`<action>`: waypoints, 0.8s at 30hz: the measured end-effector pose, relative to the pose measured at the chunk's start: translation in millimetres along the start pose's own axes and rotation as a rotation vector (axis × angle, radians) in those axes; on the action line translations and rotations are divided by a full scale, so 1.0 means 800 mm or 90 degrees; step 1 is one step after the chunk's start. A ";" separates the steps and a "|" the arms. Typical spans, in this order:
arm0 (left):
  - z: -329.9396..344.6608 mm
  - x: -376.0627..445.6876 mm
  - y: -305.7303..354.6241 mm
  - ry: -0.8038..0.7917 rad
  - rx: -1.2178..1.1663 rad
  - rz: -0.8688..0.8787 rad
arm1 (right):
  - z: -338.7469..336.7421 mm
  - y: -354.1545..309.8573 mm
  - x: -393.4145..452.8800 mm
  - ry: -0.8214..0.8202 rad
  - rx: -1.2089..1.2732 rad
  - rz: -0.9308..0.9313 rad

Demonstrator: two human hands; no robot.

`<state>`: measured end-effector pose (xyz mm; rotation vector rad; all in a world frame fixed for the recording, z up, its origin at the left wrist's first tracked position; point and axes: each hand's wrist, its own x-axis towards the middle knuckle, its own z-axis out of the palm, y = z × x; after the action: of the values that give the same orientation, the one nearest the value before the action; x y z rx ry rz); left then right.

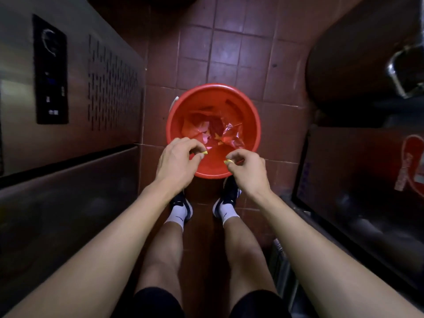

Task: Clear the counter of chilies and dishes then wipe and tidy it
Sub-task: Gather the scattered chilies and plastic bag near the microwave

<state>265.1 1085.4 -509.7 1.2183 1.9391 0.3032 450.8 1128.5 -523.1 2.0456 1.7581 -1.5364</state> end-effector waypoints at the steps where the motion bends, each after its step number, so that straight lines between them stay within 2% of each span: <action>1: 0.010 0.009 -0.009 0.002 0.002 0.004 | 0.006 0.005 0.014 0.002 0.006 0.000; 6: 0.053 0.055 -0.050 0.020 0.022 0.011 | 0.038 0.028 0.073 0.008 0.021 0.002; 10: 0.079 0.089 -0.072 0.038 0.052 0.062 | 0.066 0.044 0.108 0.008 0.025 0.005; 17: 0.107 0.134 -0.097 0.003 0.097 0.111 | 0.094 0.059 0.150 0.012 0.015 0.007; 24: 0.121 0.137 -0.105 -0.006 0.101 0.100 | 0.100 0.064 0.162 -0.010 0.001 0.014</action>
<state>259.1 1115.0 -675.5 1.4767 1.8914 0.2277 422.0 1157.6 -678.6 2.0413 1.7234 -1.5448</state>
